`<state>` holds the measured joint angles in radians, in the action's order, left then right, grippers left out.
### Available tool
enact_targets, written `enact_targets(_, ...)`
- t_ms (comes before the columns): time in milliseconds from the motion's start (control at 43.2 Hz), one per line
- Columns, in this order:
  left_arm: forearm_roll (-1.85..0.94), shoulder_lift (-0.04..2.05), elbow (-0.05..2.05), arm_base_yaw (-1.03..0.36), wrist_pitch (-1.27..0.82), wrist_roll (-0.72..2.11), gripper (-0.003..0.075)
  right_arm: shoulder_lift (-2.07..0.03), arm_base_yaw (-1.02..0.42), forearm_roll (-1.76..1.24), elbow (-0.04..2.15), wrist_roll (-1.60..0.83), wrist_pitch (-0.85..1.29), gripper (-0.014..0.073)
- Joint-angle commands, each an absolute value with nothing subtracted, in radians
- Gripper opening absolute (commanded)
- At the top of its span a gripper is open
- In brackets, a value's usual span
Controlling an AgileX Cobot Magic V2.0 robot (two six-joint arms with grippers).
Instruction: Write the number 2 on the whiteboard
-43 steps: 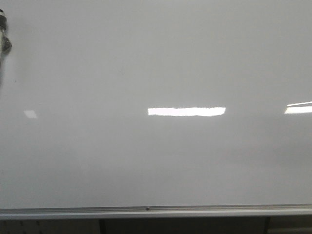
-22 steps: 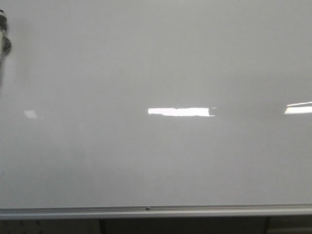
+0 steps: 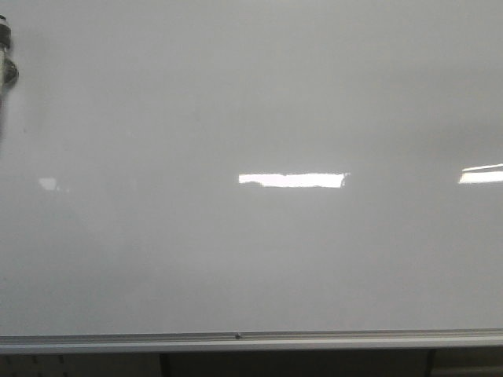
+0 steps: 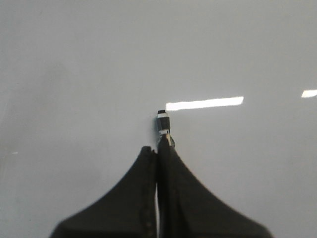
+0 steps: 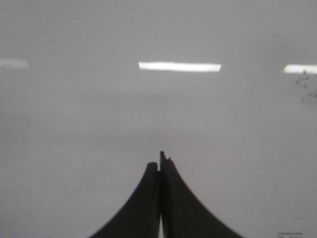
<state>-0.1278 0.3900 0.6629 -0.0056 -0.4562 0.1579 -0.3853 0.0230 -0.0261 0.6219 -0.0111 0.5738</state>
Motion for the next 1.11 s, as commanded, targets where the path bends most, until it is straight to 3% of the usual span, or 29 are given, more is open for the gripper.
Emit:
enact_targets(0, -0.138, 0.43, 0.696, -0.014, -0.393, 0.15, -0.002, -0.453, 0.03, -0.025, 0.657, -0.016, 0.533, -0.0069)
enact_targets(509, -0.161, 0.527, 0.687, -0.014, -0.503, 0.15, -0.0014, -0.623, 0.03, -0.025, 0.655, -0.016, 0.552, -0.0051)
enact_targets(625, -0.161, 0.552, 0.687, -0.014, -0.523, 0.15, 0.0094, -0.632, 0.03, -0.024, 0.655, -0.016, 0.554, 0.0108)
enact_targets(764, -0.161, 0.581, 0.687, -0.014, -0.523, 0.15, 0.0393, -0.632, 0.03, -0.024, 0.655, -0.022, 0.554, 0.0472)
enact_targets(834, -0.161, 0.597, 0.687, -0.014, -0.523, 0.15, 0.051, -0.632, 0.03, -0.024, 0.655, -0.022, 0.557, 0.0582)
enact_targets(903, -0.161, 0.616, 0.687, -0.014, -0.524, 0.15, 0.0547, -0.632, 0.03, -0.024, 0.655, -0.022, 0.558, 0.063)
enact_targets(1088, -0.161, 0.702, 0.701, -0.014, -0.528, 0.15, 0.0547, -0.632, 0.03, -0.024, 0.655, -0.022, 0.558, 0.0633)
